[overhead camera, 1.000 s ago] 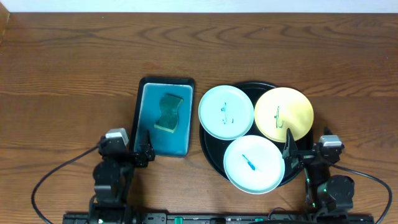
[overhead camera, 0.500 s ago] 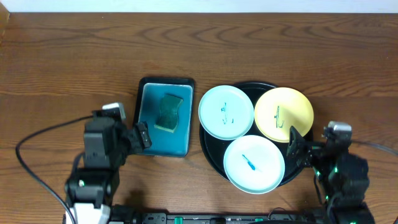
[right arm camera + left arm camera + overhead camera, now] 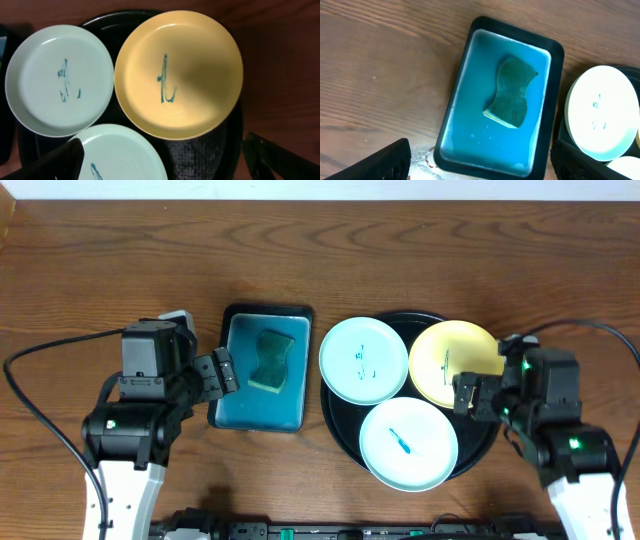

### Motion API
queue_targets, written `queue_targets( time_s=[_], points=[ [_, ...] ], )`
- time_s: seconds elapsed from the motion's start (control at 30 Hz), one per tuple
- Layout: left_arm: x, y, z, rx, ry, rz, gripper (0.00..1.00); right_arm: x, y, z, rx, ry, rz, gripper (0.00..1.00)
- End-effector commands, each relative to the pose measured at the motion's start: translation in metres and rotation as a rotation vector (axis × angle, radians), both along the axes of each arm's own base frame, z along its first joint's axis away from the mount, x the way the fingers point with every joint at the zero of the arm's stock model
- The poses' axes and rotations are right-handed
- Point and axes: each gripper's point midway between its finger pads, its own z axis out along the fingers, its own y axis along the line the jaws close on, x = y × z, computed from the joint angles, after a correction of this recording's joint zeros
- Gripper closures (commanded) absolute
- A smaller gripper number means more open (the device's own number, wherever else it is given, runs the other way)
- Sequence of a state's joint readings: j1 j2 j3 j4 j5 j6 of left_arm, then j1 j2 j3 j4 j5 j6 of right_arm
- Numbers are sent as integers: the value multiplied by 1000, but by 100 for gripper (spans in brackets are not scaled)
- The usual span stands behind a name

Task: Clean dirty plates on tray and stack at the side
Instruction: 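Reach the left gripper down to the green sponge in the basin, then grasp the green sponge with the left gripper in the water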

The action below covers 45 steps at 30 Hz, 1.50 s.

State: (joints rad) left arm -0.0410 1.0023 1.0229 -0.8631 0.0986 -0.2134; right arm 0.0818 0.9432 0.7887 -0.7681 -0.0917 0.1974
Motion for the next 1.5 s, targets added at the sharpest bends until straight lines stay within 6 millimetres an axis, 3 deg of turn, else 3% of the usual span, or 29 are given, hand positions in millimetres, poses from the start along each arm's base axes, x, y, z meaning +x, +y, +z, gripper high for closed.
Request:
queue_targets(
  time_s=[0.0,0.23,0.37,0.5,0.63,0.83,1.23,1.47],
  points=[
    [6,1,9,-5,-31,9,10,7,13,7,33,-6,59,1],
    [26,0,17,-5,-97,6,11,11,15,5,40,-5,65,1],
    [41,-2,9,17,-93,-27,13,13,17,8,48,-21,70,1],
    [60,-17,-4,63,-87,-128,18,14,17,8,49,-25,71,1],
    [79,-40,-28,83,-53,-209,22,14,17,8,49,-24,71,1],
    [93,-58,-69,83,31,-251,29,14,17,8,49,-25,70,1],
    [85,-89,-153,75,258,-341,44,14,17,8,48,-25,70,1],
    [82,-87,-171,86,308,-338,44,14,16,8,46,-24,68,1]
  ],
)
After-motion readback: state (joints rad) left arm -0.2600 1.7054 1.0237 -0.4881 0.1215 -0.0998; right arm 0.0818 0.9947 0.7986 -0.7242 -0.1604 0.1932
